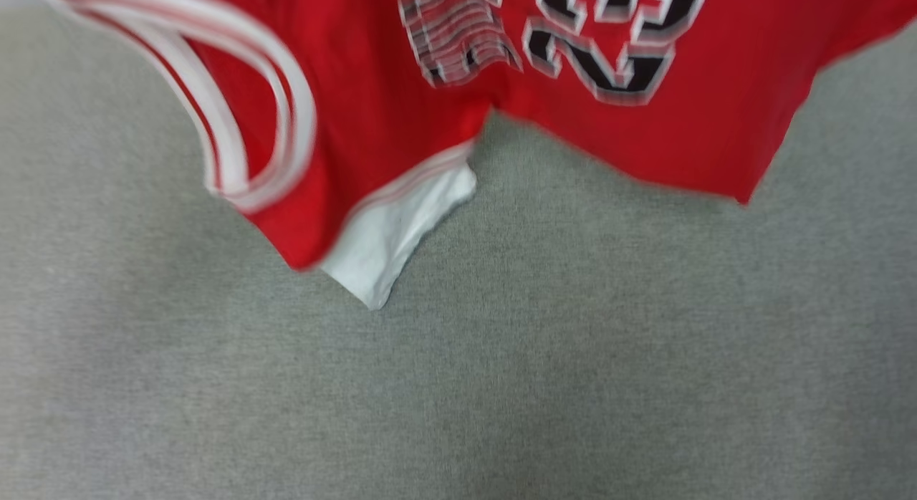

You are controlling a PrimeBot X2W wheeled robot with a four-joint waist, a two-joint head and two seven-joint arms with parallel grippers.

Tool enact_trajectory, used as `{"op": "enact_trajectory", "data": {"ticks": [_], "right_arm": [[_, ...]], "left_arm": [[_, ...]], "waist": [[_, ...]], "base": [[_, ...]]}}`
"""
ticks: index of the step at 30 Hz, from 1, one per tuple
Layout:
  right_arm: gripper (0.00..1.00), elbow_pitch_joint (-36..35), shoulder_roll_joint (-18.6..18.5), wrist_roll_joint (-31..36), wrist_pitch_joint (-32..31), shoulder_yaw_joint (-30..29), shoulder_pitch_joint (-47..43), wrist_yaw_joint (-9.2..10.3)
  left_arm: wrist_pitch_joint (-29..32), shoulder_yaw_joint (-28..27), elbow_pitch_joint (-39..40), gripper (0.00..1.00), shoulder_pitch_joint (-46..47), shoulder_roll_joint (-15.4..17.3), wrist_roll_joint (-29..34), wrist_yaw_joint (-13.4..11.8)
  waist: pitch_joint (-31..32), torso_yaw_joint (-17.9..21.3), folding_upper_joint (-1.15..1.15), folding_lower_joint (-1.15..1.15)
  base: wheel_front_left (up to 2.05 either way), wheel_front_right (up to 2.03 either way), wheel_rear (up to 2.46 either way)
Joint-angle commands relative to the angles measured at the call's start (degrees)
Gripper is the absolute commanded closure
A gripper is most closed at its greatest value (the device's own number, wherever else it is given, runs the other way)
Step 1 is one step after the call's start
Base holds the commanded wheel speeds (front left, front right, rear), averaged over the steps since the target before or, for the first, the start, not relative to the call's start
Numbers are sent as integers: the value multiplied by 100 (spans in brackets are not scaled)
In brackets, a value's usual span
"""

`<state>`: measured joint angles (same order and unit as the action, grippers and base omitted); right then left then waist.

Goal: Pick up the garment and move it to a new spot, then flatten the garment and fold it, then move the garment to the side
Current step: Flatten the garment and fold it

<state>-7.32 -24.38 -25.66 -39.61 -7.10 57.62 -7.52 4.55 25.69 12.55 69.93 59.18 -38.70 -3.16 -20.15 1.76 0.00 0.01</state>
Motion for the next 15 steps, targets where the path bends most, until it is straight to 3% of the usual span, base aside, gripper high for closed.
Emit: {"op": "enact_trajectory", "data": {"ticks": [1,8,15], "right_arm": [[100,139,-90,93,111,32,331,7],[100,1210,-156,454,624,263,1586,9],[100,2533,-154,999,1573,458,2811,11]], "left_arm": [[44,0,-214,100,423,-40,122,144],[310,370,-1675,100,2321,-589,784,766],[-86,895,-3442,100,4183,-1269,1609,984]], "waist": [[-541,29,0,-1],[-1284,57,0,-1],[-1829,93,0,-1]], "base": [[0,0,0],[0,0,0],[0,0,0]]}}
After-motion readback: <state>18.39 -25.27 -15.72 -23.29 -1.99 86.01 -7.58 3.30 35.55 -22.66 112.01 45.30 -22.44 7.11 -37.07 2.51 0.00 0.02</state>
